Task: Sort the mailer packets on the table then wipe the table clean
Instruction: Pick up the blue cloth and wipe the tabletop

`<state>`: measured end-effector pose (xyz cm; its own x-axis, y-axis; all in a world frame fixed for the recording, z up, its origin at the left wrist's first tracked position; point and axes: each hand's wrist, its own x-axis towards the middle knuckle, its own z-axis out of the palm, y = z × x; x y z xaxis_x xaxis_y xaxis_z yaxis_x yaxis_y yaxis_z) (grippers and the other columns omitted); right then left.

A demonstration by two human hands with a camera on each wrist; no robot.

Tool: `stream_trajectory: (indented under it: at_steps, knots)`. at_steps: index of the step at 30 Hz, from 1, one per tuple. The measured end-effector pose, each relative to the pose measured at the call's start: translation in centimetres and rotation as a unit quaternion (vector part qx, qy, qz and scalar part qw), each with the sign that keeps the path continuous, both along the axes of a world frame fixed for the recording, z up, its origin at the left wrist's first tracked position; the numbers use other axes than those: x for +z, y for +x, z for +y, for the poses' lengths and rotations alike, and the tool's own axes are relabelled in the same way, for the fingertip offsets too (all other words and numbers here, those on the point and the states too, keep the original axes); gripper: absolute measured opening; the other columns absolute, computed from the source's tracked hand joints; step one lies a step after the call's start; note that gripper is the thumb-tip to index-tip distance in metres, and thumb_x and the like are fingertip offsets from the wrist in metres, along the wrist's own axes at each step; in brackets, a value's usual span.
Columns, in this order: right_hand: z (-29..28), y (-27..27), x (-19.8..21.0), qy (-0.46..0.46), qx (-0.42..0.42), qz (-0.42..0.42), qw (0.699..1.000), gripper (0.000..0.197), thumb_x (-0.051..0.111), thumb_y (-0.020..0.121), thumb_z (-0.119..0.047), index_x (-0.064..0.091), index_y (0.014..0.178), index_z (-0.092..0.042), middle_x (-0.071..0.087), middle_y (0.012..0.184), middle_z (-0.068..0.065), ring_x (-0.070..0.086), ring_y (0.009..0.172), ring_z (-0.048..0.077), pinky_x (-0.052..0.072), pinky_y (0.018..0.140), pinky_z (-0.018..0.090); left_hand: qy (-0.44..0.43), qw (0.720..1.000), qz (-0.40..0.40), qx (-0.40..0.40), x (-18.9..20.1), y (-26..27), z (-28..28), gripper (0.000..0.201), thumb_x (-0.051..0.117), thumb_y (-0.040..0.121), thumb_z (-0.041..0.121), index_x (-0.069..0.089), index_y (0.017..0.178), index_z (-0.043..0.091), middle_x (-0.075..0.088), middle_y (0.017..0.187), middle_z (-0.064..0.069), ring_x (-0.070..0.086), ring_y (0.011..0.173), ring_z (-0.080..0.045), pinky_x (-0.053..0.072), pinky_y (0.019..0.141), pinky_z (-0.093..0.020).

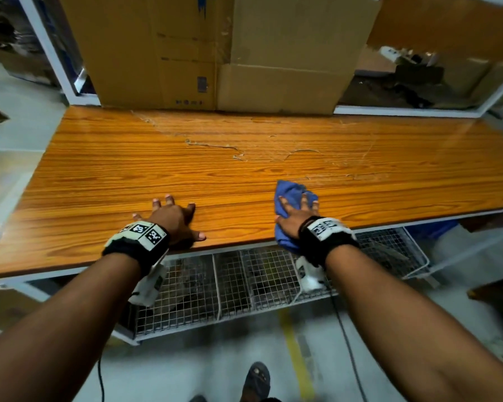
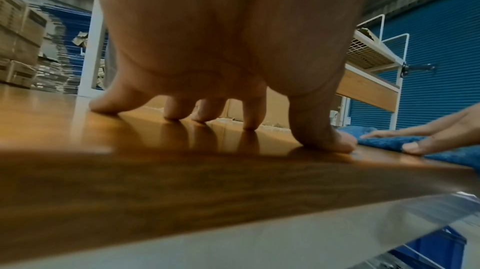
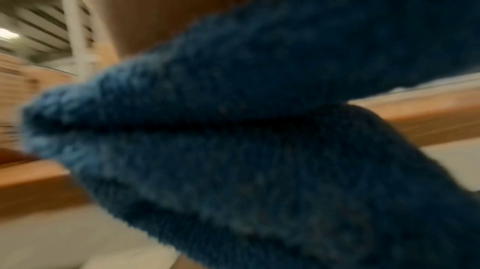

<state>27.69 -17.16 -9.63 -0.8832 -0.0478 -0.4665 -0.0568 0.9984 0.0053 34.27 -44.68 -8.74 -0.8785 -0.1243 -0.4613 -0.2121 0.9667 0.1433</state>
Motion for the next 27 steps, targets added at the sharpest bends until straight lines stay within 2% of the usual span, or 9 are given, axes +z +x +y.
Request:
stream_trajectory:
  at_steps: [3,5,9,13,15,19,21,23,27]
  knots:
    - [-3.7,2.7,-0.7,-0.030,0.104,0.015,0.994,0.063,0.028,0.095,-0.062,-0.003,0.148,-0.049,-0.023,0.157,0.009,-0.021,0.143,0.039,-0.008,0.117,0.050,0.002,1.000,-0.001,0.000,0.2,-0.2,0.2,0.088,0.058,0.080,0.066,0.016,0.151,0.036,-0.012,0.158,-0.017,-0.010,0.143,-0.046,0.004,0.102,-0.075]
    - [-3.5,3.7,-0.9,-0.029,0.125,0.019,0.992,0.063,0.028,0.095,-0.064,-0.002,0.149,-0.049,-0.022,0.158,0.008,-0.021,0.143,0.037,-0.008,0.116,0.046,0.001,1.000,-0.002,0.002,0.2,0.1,0.3,0.087,0.058,0.081,0.065,0.015,0.151,0.035,-0.013,0.158,-0.018,-0.011,0.142,-0.046,0.004,0.102,-0.075]
    - [3.3,1.8,-1.5,-0.018,0.055,0.020,0.998,0.067,0.018,0.086,-0.076,-0.008,0.144,-0.055,-0.022,0.157,0.001,-0.022,0.143,0.033,-0.009,0.117,0.054,-0.004,1.000,0.007,0.009,0.3,0.5,0.5,0.084,0.058,0.082,0.064,0.017,0.150,0.036,-0.011,0.159,-0.017,-0.008,0.143,-0.045,0.006,0.103,-0.074]
    - [8.0,-0.3,-1.2,0.030,-0.039,0.016,0.999,0.067,0.017,0.089,-0.072,-0.009,0.147,-0.050,-0.023,0.156,0.013,-0.019,0.143,0.040,-0.005,0.116,0.058,0.013,1.000,0.014,-0.008,0.1,0.0,2.4,0.067,0.063,0.082,0.051,0.031,0.140,0.043,-0.004,0.160,-0.013,-0.002,0.144,-0.044,0.007,0.105,-0.075]
    - [5.3,0.5,-0.8,0.013,-0.012,0.009,1.000,0.064,0.022,0.093,-0.067,-0.005,0.148,-0.048,-0.024,0.156,0.011,-0.019,0.142,0.043,-0.008,0.116,0.057,0.031,0.999,0.015,-0.041,0.1,-0.8,5.1,0.077,0.063,0.079,0.058,0.023,0.144,0.048,-0.008,0.161,-0.006,-0.005,0.145,-0.041,0.003,0.106,-0.074]
    - [1.1,1.4,-1.2,-0.022,0.102,0.000,0.994,0.064,0.029,0.092,-0.067,-0.002,0.146,-0.053,-0.023,0.157,0.006,-0.018,0.144,0.038,-0.002,0.118,0.053,0.051,0.996,-0.003,-0.069,-0.5,-3.5,9.8,0.096,0.055,0.076,0.074,0.006,0.151,0.041,-0.012,0.160,-0.001,-0.009,0.145,-0.042,0.005,0.105,-0.075]
    - [3.8,0.4,-0.4,-0.009,0.115,-0.001,0.993,0.064,0.029,0.094,-0.066,-0.002,0.148,-0.051,-0.019,0.159,0.006,-0.016,0.145,0.035,-0.003,0.119,0.050,0.037,0.996,-0.017,-0.081,-1.7,-4.8,10.1,0.102,0.054,0.073,0.077,0.001,0.151,0.038,-0.010,0.160,-0.011,-0.010,0.144,-0.043,0.005,0.108,-0.071]
    - [8.9,-1.4,0.3,0.018,0.084,-0.008,0.996,0.065,0.027,0.096,-0.063,-0.003,0.150,-0.046,-0.017,0.159,0.009,-0.014,0.146,0.034,-0.005,0.117,0.047,0.029,0.996,-0.033,-0.077,-1.6,-4.9,10.0,0.099,0.055,0.076,0.074,0.000,0.151,0.039,-0.013,0.159,-0.012,-0.011,0.143,-0.046,0.006,0.110,-0.068]
    - [18.0,-5.9,0.6,0.070,-0.031,-0.019,0.997,0.068,0.027,0.090,-0.070,-0.008,0.146,-0.052,-0.021,0.158,0.011,-0.002,0.146,0.042,0.009,0.117,0.057,0.007,0.996,-0.050,-0.068,-0.1,-4.3,10.9,0.092,0.058,0.084,0.061,0.001,0.152,0.037,-0.015,0.159,-0.009,-0.011,0.140,-0.052,0.008,0.113,-0.063]
